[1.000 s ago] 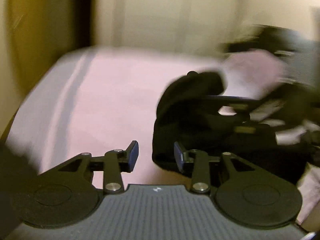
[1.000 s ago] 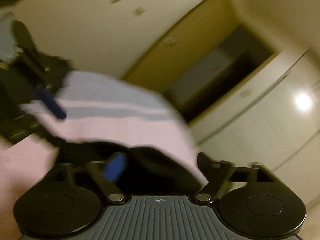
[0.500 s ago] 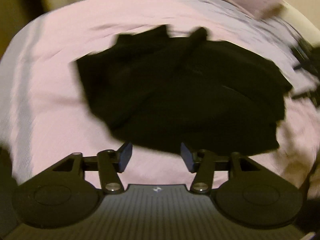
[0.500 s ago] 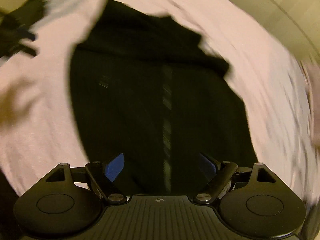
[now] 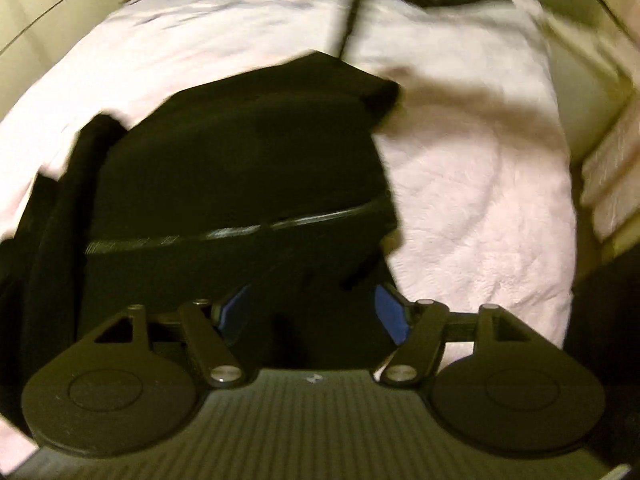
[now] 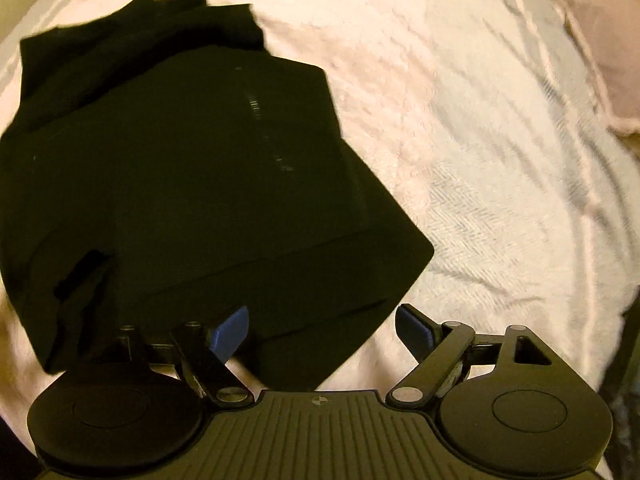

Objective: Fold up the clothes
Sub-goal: 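Lower the jacket onto the bedspread and open both grippers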

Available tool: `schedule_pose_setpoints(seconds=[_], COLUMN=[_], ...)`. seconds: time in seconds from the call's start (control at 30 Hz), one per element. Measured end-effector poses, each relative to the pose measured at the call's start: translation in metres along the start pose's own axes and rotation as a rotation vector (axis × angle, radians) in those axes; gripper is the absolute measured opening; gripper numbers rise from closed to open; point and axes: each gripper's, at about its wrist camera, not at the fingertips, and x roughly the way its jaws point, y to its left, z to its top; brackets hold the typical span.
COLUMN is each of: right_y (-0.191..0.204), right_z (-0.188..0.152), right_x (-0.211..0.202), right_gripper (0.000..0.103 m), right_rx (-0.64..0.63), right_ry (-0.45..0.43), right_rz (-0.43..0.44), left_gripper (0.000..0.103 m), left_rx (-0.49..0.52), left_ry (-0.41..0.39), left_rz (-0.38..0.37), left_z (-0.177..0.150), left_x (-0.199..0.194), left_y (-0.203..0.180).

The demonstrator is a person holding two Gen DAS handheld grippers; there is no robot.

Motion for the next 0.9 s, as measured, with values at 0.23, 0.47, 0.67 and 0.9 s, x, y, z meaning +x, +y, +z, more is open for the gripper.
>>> schedule_pose_setpoints(seconds=[0.23,0.47,0.67,0.9], right_y=[-0.034,-0.049,-0.053,-0.061], right_z=[-0.002,-0.018,-0.029,-0.026], right_x=[0.017,0.040,0.029,0.043], right_gripper=[0.083,0.083,0.083,0.082], right_rx=[0.087,0.212,0.219,0.235], right_ry=[-0.025,-0.036,-0.082,-0.144], right_rz=[0.190,0.271,0.301,0.356], left_gripper=[0.065,0.065,0.004,0.003], left_rx=[-0.103,-0.408,-0.335,-0.588], left_ry=[0.148,0.153,0.235,0.270], left_rz=[0.093,0.056,0.138,0.249], left_z=[0.014,0.026,0.016,-0.069], left_x=[0.035,0.042,0.027,-0.096], left_y=[-0.004,0.032,0.027,0.020])
